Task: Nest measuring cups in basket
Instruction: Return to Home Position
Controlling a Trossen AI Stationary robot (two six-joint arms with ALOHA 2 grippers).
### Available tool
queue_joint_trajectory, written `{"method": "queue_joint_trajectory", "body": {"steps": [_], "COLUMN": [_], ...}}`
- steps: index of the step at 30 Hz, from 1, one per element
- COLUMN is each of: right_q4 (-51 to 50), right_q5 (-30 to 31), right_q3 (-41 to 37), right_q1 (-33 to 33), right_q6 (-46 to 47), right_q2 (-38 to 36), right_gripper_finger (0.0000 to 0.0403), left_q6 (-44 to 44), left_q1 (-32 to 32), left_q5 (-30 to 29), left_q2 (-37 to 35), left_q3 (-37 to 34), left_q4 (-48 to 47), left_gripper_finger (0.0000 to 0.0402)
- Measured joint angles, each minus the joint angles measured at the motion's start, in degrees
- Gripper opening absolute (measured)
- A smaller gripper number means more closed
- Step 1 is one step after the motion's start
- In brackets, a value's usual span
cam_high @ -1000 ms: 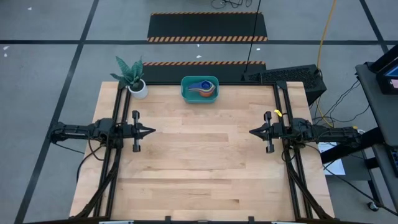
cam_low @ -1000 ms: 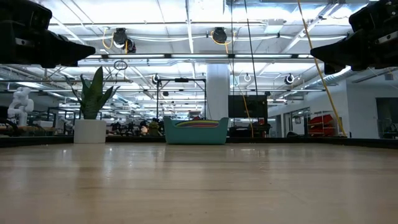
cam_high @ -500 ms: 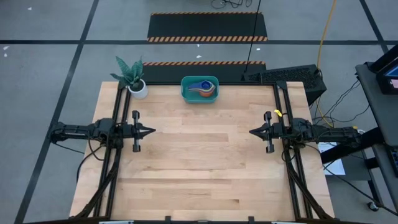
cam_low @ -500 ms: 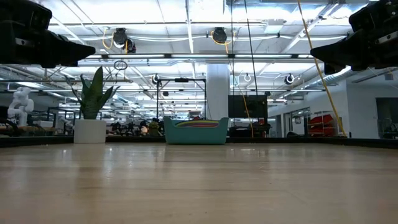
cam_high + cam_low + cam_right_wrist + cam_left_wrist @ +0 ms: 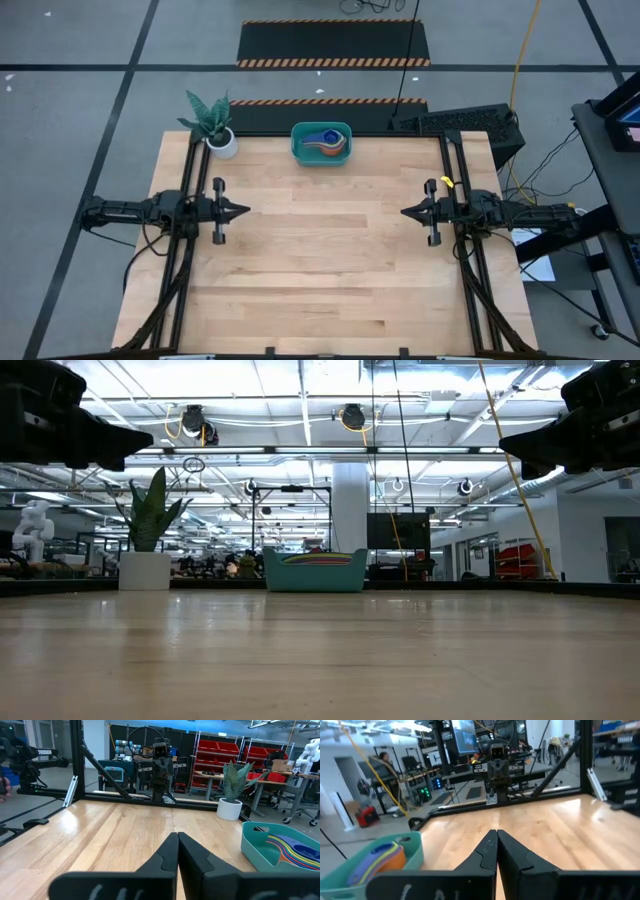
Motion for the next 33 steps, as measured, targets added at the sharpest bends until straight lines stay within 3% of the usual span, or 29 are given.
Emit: {"method": "queue_joint_trajectory", "body": {"steps": [12, 33], "right_q4": [0.0, 0.0], "right_q5": [0.0, 0.0], "right_q3": [0.0, 0.0], "right_q1": [0.0, 0.0], "right_q6": [0.0, 0.0], "right_q2": [0.0, 0.0], "right_gripper_finger": [0.0000, 0.0000], "left_q6": [-11.5, -9.5], "left_q1": [0.0, 0.0], "left_q5": [0.0, 0.0], "left_q2": [0.0, 0.0], "left_q3": [0.0, 0.0], "left_q4": [-0.7, -0.7], "left_gripper_finger": [0.0006, 0.0006]}}
